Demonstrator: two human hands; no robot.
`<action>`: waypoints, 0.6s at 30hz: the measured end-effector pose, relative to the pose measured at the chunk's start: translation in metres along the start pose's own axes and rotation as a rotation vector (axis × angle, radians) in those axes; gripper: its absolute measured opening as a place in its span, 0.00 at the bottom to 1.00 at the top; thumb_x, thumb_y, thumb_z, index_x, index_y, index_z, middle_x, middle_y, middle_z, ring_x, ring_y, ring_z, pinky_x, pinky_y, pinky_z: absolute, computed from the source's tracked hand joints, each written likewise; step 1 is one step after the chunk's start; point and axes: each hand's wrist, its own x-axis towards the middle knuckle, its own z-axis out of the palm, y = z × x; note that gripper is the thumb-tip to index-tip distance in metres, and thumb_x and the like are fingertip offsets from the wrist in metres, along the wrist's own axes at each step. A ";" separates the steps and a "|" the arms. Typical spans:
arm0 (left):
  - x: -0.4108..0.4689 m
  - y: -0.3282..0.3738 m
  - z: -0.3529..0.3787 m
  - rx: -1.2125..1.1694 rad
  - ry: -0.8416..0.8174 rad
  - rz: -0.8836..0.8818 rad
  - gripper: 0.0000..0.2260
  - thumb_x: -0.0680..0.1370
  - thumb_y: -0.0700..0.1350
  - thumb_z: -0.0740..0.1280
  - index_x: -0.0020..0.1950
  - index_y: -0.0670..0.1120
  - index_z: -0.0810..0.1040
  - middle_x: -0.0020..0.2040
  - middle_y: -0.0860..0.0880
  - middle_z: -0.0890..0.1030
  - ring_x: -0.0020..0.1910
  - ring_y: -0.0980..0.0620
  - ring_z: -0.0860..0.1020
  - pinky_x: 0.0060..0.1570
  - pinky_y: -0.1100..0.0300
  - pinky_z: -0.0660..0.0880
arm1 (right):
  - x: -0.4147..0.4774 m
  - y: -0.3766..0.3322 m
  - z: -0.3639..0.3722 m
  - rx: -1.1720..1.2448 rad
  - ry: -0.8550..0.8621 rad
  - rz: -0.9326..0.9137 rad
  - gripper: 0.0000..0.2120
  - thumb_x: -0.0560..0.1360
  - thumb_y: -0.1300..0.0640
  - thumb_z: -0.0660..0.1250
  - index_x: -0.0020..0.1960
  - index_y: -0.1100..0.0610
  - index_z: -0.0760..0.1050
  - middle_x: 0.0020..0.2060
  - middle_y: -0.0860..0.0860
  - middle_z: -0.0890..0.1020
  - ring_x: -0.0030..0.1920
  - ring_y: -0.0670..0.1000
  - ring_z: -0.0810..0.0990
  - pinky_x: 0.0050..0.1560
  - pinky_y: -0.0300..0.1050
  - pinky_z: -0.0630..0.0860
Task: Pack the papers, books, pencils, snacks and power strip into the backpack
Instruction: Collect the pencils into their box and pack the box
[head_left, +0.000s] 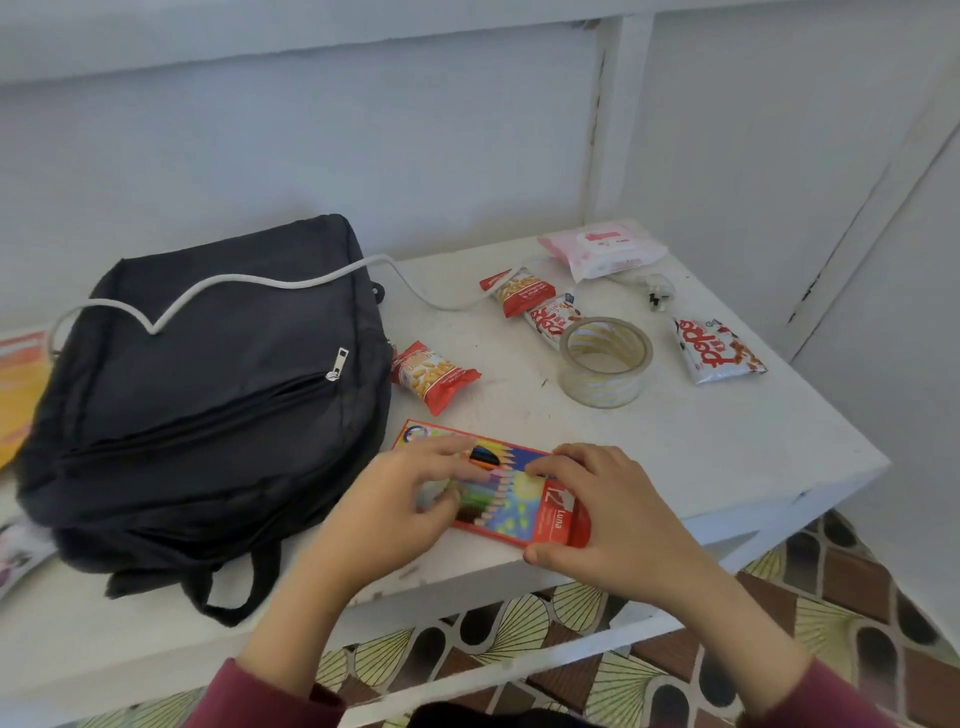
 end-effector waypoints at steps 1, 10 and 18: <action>-0.007 -0.004 -0.007 0.049 0.045 -0.001 0.16 0.74 0.40 0.65 0.53 0.60 0.81 0.61 0.64 0.72 0.63 0.64 0.69 0.63 0.61 0.69 | -0.001 -0.005 0.002 0.004 0.008 0.018 0.35 0.61 0.28 0.61 0.66 0.39 0.63 0.61 0.40 0.65 0.59 0.41 0.60 0.57 0.37 0.56; -0.053 -0.069 -0.063 0.523 0.192 0.223 0.17 0.71 0.38 0.57 0.49 0.51 0.82 0.65 0.46 0.75 0.65 0.45 0.71 0.67 0.48 0.62 | -0.004 -0.064 0.044 -0.036 0.224 0.256 0.40 0.57 0.26 0.53 0.65 0.42 0.66 0.60 0.44 0.68 0.59 0.46 0.65 0.54 0.39 0.57; -0.060 -0.107 -0.099 0.575 0.206 0.335 0.29 0.64 0.27 0.62 0.56 0.54 0.81 0.68 0.43 0.70 0.66 0.45 0.69 0.69 0.48 0.60 | 0.005 -0.112 0.074 -0.064 0.361 0.503 0.37 0.61 0.30 0.58 0.66 0.44 0.66 0.62 0.47 0.70 0.62 0.50 0.66 0.60 0.46 0.62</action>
